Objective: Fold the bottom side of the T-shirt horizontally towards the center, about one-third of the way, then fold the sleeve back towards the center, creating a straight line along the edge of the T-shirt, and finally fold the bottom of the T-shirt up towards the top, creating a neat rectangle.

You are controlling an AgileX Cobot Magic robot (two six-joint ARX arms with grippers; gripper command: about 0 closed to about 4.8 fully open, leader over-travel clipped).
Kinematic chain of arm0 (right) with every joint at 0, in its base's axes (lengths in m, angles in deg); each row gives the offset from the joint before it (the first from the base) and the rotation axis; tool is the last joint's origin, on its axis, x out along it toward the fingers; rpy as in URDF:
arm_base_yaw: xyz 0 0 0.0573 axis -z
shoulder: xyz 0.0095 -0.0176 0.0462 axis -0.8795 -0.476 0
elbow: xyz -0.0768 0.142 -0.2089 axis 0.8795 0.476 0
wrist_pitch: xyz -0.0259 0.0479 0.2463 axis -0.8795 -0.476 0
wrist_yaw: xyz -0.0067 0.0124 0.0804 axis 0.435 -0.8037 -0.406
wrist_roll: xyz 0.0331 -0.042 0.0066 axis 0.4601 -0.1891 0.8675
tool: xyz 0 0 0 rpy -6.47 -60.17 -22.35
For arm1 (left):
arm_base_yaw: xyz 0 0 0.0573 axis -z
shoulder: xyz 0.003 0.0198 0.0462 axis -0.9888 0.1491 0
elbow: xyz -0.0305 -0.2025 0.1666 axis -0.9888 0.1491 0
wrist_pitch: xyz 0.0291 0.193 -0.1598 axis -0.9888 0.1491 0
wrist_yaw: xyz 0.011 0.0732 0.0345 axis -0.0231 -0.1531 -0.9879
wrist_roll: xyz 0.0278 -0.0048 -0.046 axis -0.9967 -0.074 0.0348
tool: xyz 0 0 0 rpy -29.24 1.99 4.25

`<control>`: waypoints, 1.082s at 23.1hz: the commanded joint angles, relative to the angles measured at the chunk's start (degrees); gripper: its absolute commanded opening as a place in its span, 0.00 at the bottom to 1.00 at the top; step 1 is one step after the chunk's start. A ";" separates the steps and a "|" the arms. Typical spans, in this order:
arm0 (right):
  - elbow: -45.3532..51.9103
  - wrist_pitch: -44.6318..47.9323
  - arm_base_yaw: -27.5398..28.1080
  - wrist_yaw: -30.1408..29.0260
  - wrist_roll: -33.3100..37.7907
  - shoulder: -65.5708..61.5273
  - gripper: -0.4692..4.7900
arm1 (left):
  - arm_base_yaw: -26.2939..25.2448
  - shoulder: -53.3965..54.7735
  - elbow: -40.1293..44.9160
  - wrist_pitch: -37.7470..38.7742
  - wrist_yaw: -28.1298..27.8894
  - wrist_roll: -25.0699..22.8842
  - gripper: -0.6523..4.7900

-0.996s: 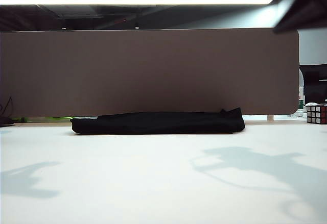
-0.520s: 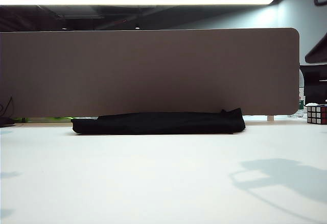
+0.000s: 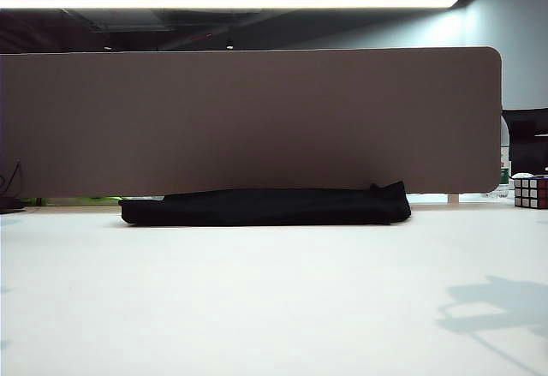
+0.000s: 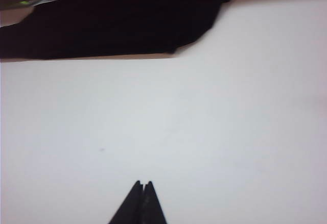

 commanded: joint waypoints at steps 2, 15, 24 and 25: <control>3.10 7.21 -0.92 2.99 -0.11 0.04 0.08 | 0.00 0.02 2.93 -6.47 -0.33 -0.02 0.11; 6.82 12.15 -0.83 3.56 -3.10 1.53 0.08 | -0.09 0.02 4.33 -8.46 2.16 -1.66 0.11; 6.82 0.04 4.50 -0.39 -4.68 13.25 0.08 | -0.09 0.02 4.33 -8.39 5.46 -2.38 0.11; 6.82 -1.53 5.18 -0.46 -4.68 15.12 0.08 | -0.09 0.02 4.33 -8.37 5.42 -2.40 0.11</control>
